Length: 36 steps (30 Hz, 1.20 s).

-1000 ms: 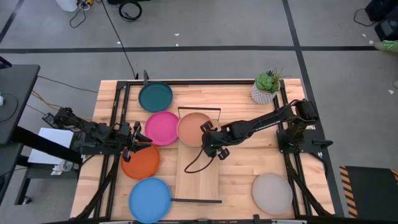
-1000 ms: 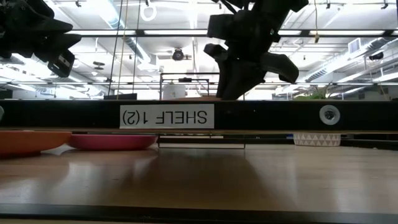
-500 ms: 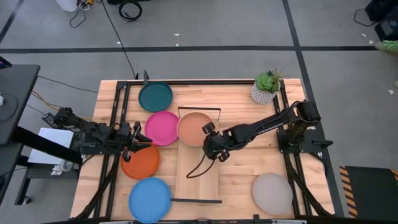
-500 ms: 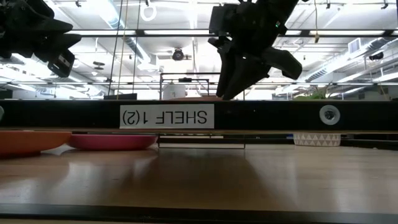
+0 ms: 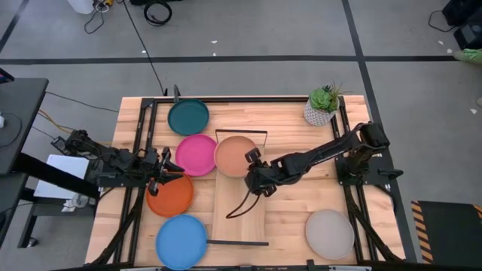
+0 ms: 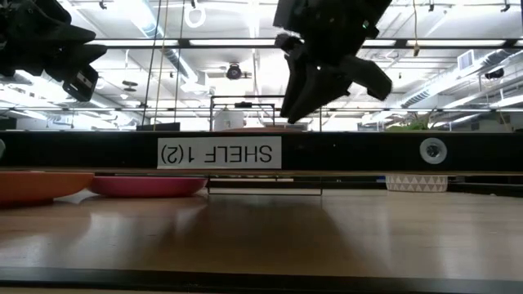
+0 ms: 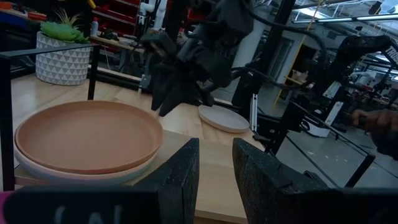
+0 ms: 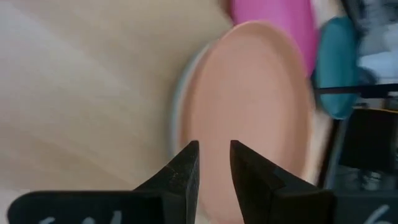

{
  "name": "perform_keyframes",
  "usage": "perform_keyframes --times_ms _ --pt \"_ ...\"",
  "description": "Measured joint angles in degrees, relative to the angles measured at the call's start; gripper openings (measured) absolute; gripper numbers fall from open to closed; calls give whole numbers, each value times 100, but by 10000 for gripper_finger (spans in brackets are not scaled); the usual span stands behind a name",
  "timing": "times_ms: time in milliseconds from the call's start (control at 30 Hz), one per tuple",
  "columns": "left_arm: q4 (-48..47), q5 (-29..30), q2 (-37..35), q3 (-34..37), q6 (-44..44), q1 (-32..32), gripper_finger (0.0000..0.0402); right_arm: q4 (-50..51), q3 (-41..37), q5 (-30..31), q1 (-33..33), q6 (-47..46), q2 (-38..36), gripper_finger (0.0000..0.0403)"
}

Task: Place and stack plates onto a shelf
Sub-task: Stack the gray plate on top of the light brown plate on the shelf

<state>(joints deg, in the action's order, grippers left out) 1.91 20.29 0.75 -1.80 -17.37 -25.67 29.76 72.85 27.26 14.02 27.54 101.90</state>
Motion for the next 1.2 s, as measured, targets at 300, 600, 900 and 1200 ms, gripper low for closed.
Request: perform_keyframes --times_ms 300,600,900,1200 --pt "-2 0 0 0 0 -2 103 -500 -167 -289 -206 -73 86 95" --pt "17 0 38 2 0 0 103 -685 -262 327 -28 -30 -27 95" --pt "-10 -2 83 0 0 -2 103 1154 81 -606 536 -2392 -235 95" --pt "-12 -1 85 0 1 0 103 2189 9 -2259 1042 -5655 -494 95"
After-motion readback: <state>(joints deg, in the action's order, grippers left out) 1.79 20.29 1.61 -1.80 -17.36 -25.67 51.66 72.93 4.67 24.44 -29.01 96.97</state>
